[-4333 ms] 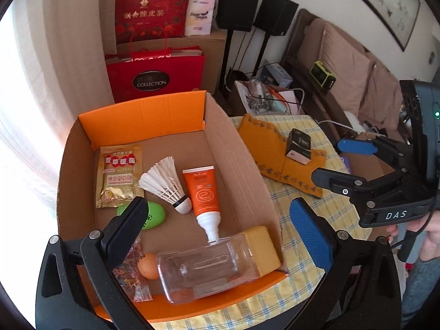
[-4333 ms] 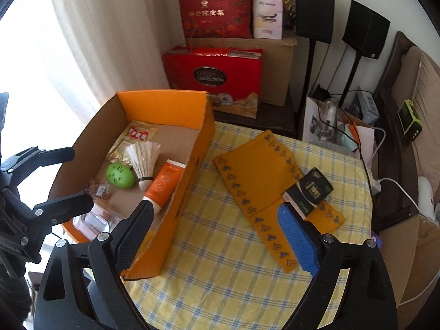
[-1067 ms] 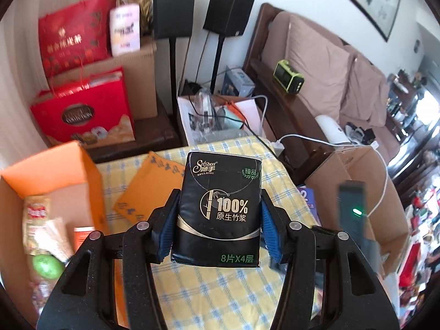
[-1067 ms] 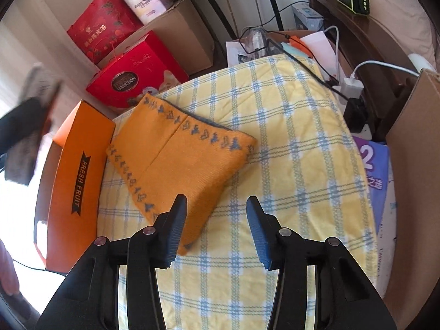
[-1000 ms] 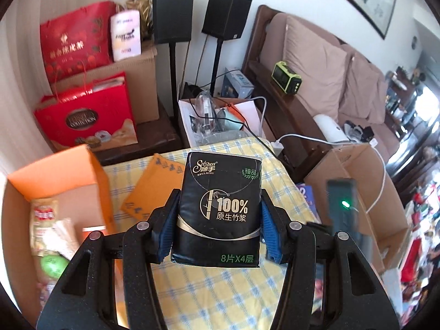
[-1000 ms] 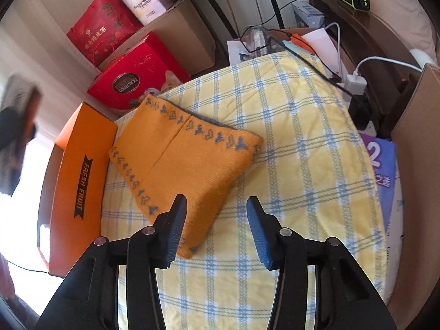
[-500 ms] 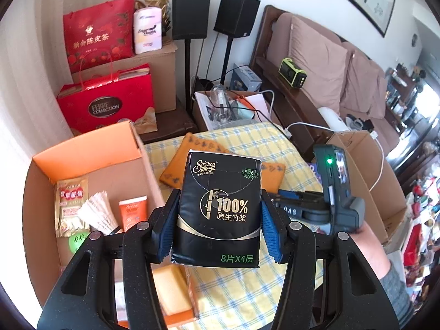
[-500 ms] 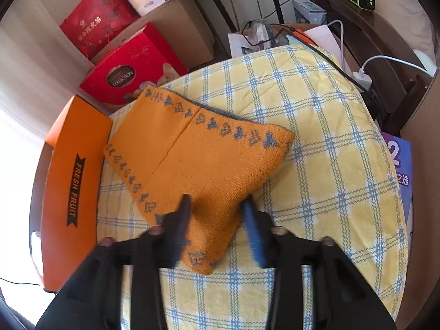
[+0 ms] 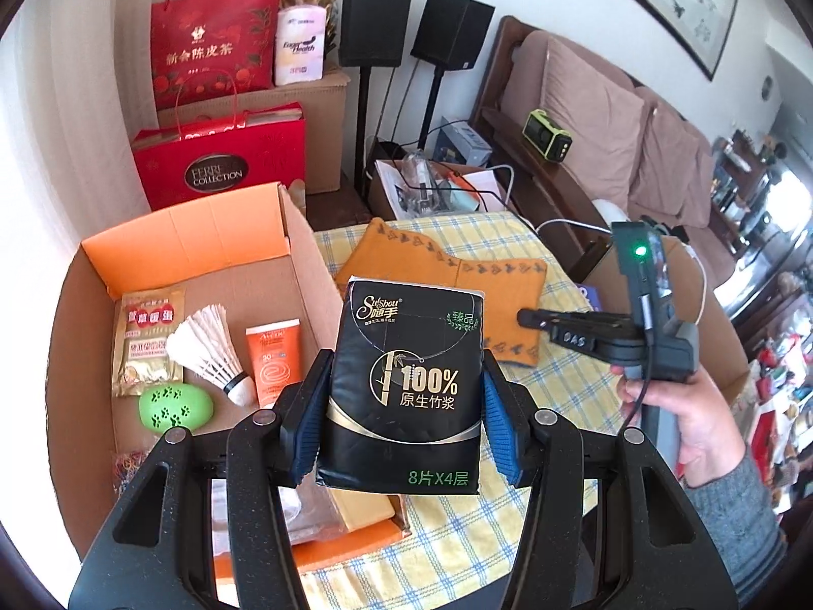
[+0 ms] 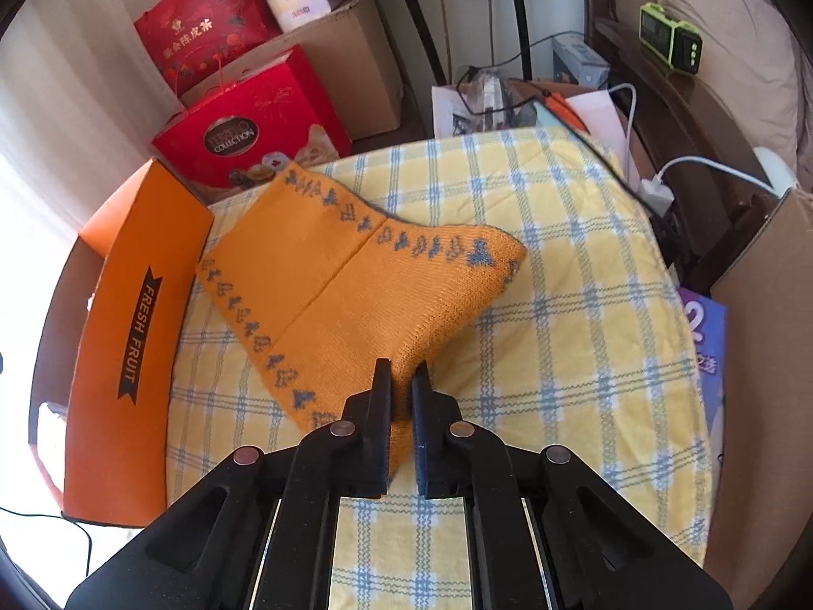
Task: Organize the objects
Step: 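Lift the black tissue pack with the left gripper while the right gripper approaches the orange cloth, then pinch the orange knitted cloth with the right gripper and lift it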
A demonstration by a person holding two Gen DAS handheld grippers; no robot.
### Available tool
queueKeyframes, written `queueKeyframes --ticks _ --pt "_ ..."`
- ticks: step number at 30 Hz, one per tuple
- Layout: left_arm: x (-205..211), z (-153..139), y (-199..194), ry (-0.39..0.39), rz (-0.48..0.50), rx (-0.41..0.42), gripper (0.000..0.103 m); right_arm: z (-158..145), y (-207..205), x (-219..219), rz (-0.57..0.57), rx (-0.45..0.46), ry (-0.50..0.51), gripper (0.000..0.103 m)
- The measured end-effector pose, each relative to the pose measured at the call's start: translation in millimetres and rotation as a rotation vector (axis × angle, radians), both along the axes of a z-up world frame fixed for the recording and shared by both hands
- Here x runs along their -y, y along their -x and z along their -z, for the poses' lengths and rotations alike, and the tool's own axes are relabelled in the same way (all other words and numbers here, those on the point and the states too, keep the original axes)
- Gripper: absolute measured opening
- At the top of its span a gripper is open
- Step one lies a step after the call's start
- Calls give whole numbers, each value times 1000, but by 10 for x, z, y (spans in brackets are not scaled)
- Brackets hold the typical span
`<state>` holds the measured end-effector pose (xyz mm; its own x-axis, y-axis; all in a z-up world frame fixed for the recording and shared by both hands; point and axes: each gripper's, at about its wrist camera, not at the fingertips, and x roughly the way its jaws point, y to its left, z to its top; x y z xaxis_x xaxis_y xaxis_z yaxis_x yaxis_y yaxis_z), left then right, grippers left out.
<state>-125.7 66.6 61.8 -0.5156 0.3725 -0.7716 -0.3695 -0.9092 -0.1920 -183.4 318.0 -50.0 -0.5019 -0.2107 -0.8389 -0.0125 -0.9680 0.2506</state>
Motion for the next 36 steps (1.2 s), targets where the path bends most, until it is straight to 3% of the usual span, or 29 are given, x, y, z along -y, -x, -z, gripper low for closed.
queueKeyframes --ticks 10,19,31,36 --pt "124 -89 -73 -40 6 -2 51 -439 -326 -385 21 -46 -103 5" --pt "83 -121 -119 -51 34 -3 51 -619 -469 -720 55 -11 -148 5" --pt "171 15 -62 -37 11 22 51 -412 137 135 -51 21 -47 5" --pt "226 64 -51 -41 5 32 51 -220 342 359 -64 57 -29 16"
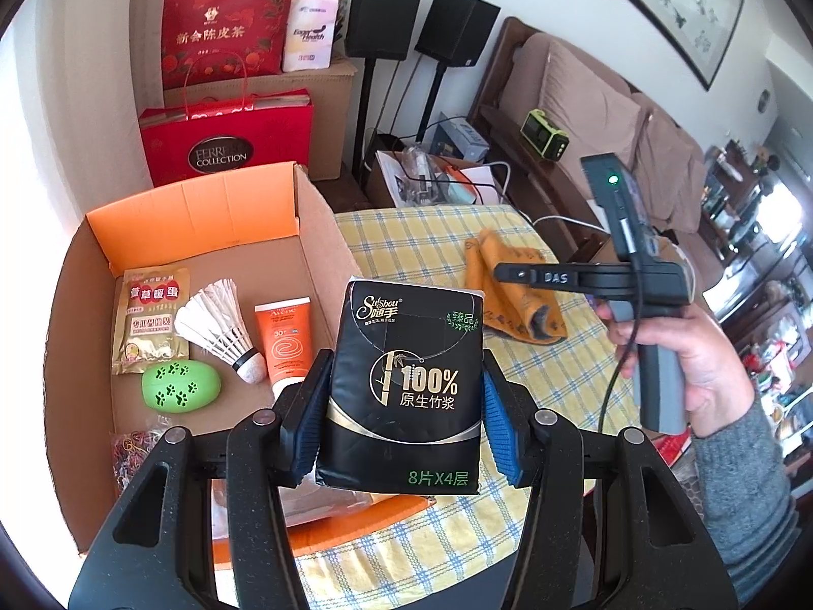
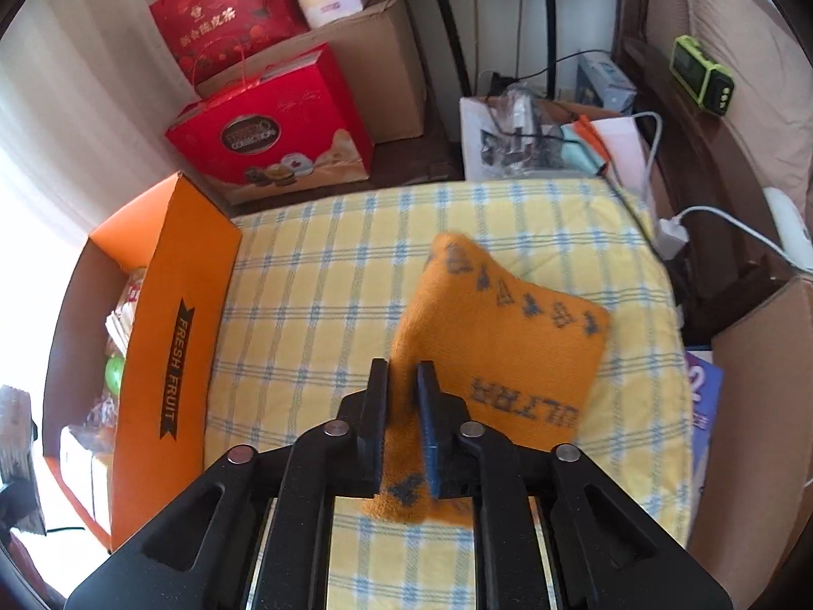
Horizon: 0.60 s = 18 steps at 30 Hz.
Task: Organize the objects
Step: 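Pinch the orange knitted cloth with the right gripper and lift it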
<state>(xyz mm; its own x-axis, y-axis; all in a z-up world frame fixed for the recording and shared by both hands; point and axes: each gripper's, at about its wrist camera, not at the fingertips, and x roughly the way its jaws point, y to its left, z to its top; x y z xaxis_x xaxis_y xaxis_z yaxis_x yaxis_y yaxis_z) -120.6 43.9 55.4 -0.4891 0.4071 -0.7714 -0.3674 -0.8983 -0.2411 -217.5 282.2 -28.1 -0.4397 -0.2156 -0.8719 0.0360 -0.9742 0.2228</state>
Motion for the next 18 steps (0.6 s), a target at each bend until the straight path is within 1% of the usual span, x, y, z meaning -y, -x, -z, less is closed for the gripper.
queueKeyframes --ticks 1,2,3,4,5,7,9,11,14,16,18 --pt "12 5 1 -2 -1 1 51 32 14 23 2 6 -3 16" --pt "24 9 2 -4 -2 2 51 39 19 28 3 6 -2 22" --pt "41 12 3 -7 -4 3 51 36 7 27 -1 1 14 32" --pt "52 11 6 -10 -5 3 51 19 -10 9 2 -9 30 35" --pt "59 12 11 -11 -6 3 51 -11 -33 -15 6 -21 32 36" --pt "65 23 16 -12 -5 5 51 -82 -86 -55 20 -50 -8 37" --pt "64 30 13 -16 0 6 51 -125 -140 -161 52 -60 -45 44" --pt "63 38 12 -19 4 7 51 -102 -163 -291 89 -42 -40 48" --pt "40 45 3 -20 9 7 51 23 -189 -500 153 9 -31 50" --pt "20 48 -2 -24 13 8 51 100 -200 -582 176 29 8 57" --pt "3 53 -1 -25 15 11 51 169 -192 -613 182 46 51 74"
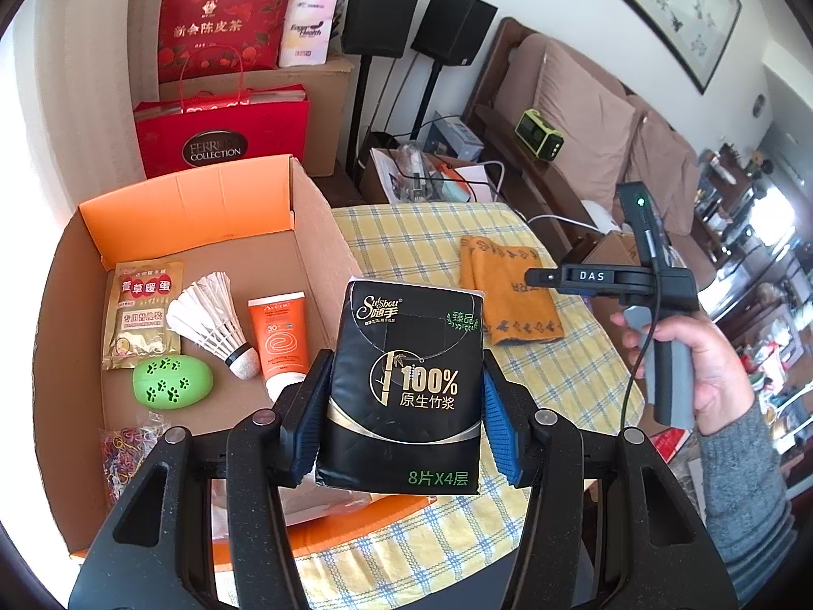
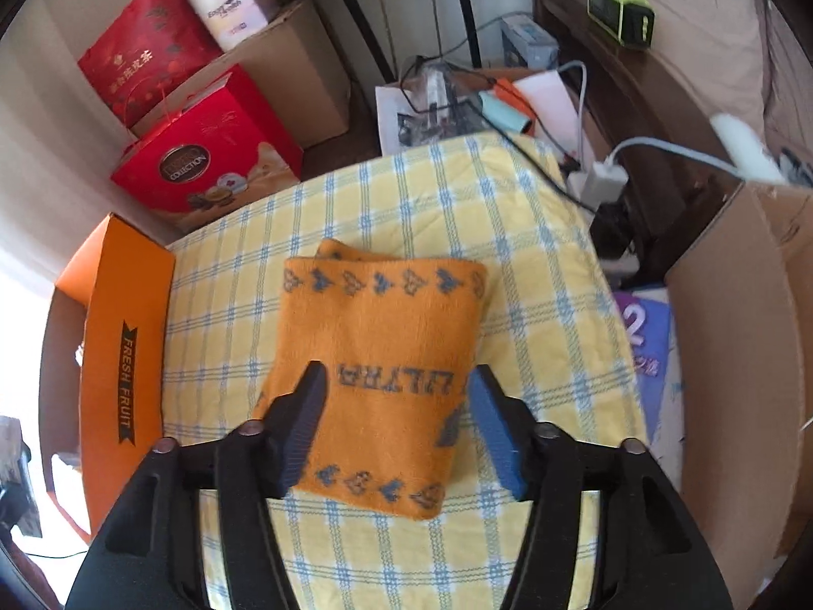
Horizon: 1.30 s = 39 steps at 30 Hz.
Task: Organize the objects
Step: 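Pinch the orange knitted cloth with the right gripper and lift it, then carry the cloth with the right gripper while the left lowers the tissue pack into the box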
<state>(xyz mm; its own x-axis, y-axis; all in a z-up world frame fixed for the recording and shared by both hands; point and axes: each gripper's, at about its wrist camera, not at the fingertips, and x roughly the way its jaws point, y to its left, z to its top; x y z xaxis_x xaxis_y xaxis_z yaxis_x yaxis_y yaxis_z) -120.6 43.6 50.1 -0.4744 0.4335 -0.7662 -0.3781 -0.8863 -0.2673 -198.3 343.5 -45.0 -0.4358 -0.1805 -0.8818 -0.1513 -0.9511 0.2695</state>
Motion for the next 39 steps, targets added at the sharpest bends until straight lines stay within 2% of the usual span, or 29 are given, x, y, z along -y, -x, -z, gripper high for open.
queueKeyframes --ticks 2,6,11,16,19,21,26,28,29,30,31,32,33,36,39 --pt "-12 10 -5 1 3 2 51 48 17 -7 6 3 22 80" --pt "-19 32 -16 5 7 7 51 151 78 62 11 27 42 81" --pt "23 39 -3 2 -3 9 51 151 138 209 14 7 34 89" --pt "41 45 -6 1 -7 6 51 167 264 341 100 43 7 98" --pt "46 52 -7 2 -10 8 51 225 341 423 133 68 -48 98" --pt "57 60 1 8 -12 9 51 253 370 508 133 62 -122 98" --pt "88 77 19 11 -20 12 51 355 383 691 77 54 -285 98" --pt "108 84 18 10 -22 13 51 389 370 721 53 48 -340 91" --pt "117 86 19 9 -24 14 51 391 359 733 39 40 -368 84" --pt "125 87 24 8 -26 15 51 379 340 741 21 28 -374 72" --pt "134 88 32 6 -28 17 51 361 320 758 -4 16 -383 66" --pt "137 87 39 3 -28 19 51 335 304 776 -30 10 -399 51" --pt "137 86 41 3 -27 21 51 307 287 790 -52 5 -413 42" --pt "135 67 20 1 -24 15 51 246 258 766 -78 1 -391 35" --pt "155 42 -2 2 -23 8 51 167 227 616 -65 -22 -300 30"
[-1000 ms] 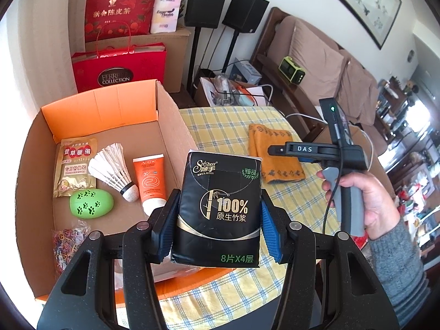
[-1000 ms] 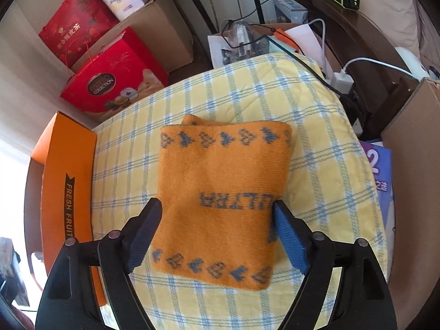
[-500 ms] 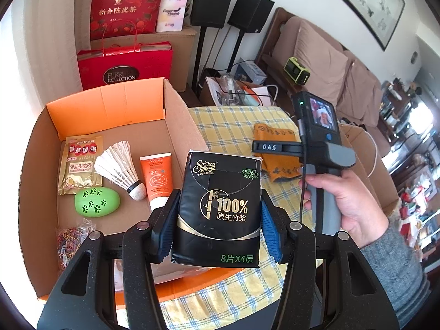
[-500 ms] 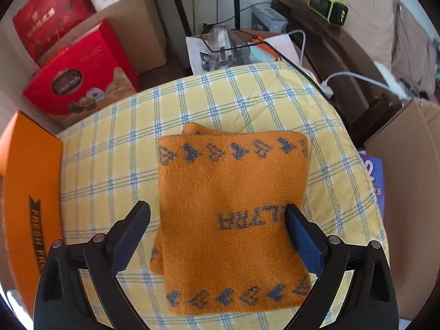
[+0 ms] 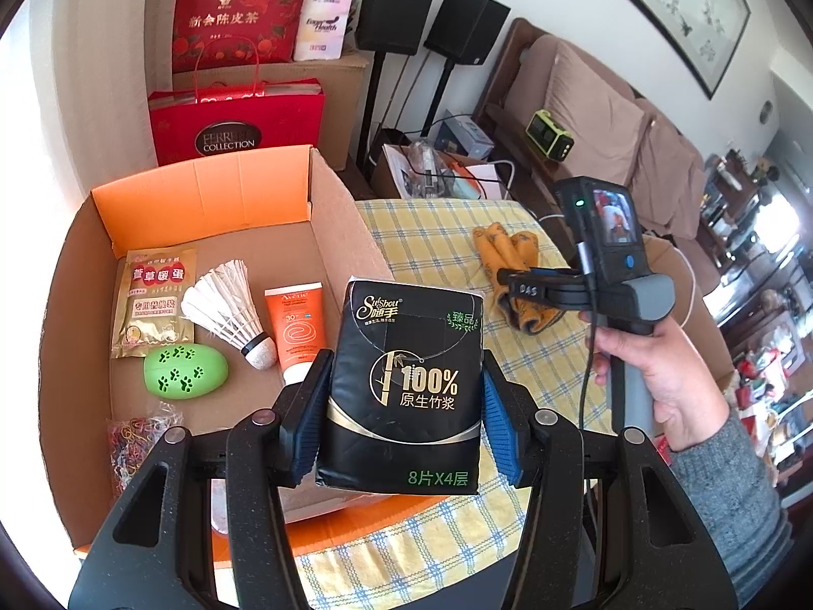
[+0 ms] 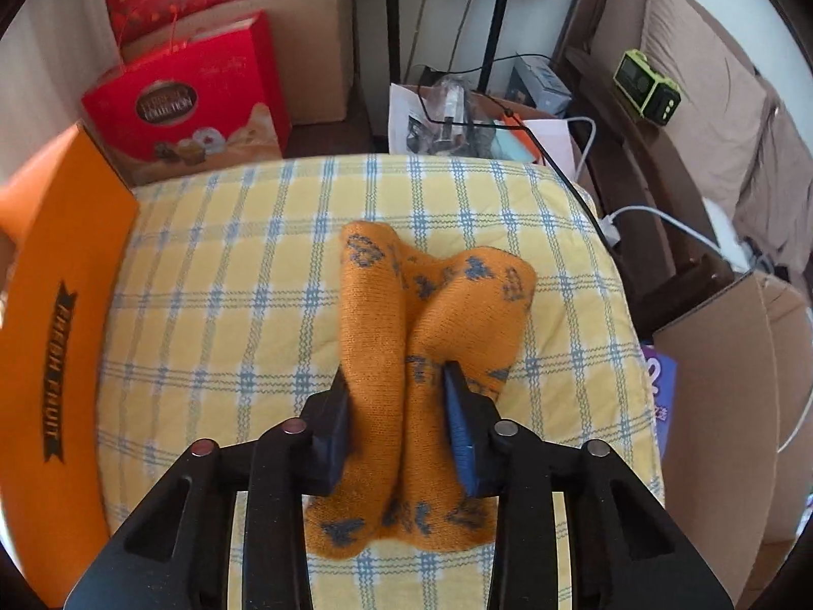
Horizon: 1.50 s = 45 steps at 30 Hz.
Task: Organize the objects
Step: 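Carry the cloth with the right gripper while the left lowers the tissue pack into the box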
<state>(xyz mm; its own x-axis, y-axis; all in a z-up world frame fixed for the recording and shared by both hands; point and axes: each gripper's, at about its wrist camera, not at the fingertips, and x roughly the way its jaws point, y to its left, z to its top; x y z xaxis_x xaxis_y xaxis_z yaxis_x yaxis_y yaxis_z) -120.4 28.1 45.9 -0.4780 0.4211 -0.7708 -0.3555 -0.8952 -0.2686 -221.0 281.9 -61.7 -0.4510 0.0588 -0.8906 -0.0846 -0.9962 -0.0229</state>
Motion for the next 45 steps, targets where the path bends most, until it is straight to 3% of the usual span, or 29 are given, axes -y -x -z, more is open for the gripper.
queueKeyframes --ticks 2,13,24,31,42,45 --pt "22 -15 5 3 -4 -3 51 -74 -25 -65 4 -15 35 24" --pt "290 -56 49 -1 -60 -16 51 -602 -282 -88 -58 -121 129 23" --pt "797 72 199 12 -159 14 51 -1175 -545 317 -219 -215 236 24" --pt "1026 152 491 10 -209 58 51 -1351 -591 679 -314 -223 299 24" --pt "648 312 1175 80 -214 113 51 -1364 -419 1063 -364 -212 336 24" --pt "533 415 1382 61 -210 153 51 -1365 -414 1088 -368 -215 343 24"
